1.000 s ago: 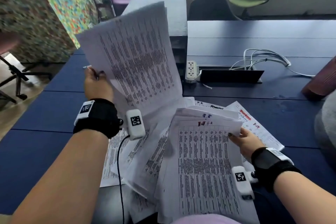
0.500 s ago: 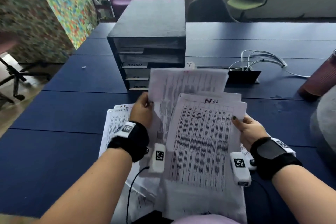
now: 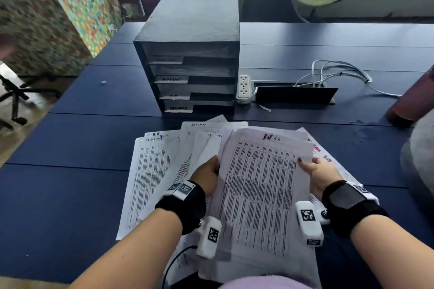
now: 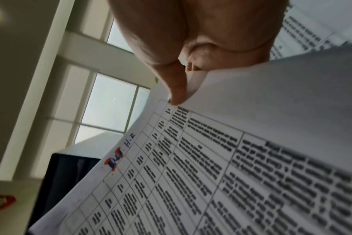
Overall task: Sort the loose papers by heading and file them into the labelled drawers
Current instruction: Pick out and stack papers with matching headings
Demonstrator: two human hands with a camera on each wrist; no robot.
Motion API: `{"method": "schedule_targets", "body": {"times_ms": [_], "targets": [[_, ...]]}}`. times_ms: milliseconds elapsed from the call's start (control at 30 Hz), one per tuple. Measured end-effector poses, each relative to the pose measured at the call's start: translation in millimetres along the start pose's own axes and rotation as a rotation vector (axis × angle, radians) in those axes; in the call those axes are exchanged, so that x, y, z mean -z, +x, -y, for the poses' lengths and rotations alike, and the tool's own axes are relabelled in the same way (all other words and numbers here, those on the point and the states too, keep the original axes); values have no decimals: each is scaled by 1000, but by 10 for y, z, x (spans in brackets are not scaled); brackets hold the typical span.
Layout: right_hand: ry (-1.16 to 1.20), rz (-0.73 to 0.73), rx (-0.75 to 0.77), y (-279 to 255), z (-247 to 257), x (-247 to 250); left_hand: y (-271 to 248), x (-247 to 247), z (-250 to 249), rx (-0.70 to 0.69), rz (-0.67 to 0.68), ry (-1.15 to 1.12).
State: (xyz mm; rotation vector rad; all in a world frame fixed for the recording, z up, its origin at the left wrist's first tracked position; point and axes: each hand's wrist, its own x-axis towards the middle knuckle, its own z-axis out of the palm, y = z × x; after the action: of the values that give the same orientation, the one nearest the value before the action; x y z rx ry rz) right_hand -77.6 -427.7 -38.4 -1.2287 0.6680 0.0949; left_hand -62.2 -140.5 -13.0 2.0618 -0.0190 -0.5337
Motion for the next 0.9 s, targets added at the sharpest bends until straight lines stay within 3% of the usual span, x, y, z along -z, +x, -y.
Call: {"method": "schedule_targets", "body": {"times_ms": [167, 333, 400, 500, 667, 767, 833, 900], "targets": [[-247, 80, -55, -79, -95, 90, 24, -12, 58, -3, 74, 153], [-303, 80, -24, -45, -145, 180, 185, 177, 124, 44, -349, 217], [-357, 120, -7, -57, -136, 192, 244, 264, 171, 120, -416, 162], [-397, 157, 12, -81, -124, 198, 268, 315, 209, 184, -371, 62], [-511, 146, 105, -108, -175, 140, 265, 272, 208, 155, -203, 102], [-484, 122, 123, -112, -240, 96, 282, 238, 275, 148, -357, 283], [-433, 101, 127, -89, -284, 93, 268, 257, 308, 198, -486, 274], [-394, 79, 128, -73, -302, 90, 262, 303, 322, 195, -482, 230]]}}
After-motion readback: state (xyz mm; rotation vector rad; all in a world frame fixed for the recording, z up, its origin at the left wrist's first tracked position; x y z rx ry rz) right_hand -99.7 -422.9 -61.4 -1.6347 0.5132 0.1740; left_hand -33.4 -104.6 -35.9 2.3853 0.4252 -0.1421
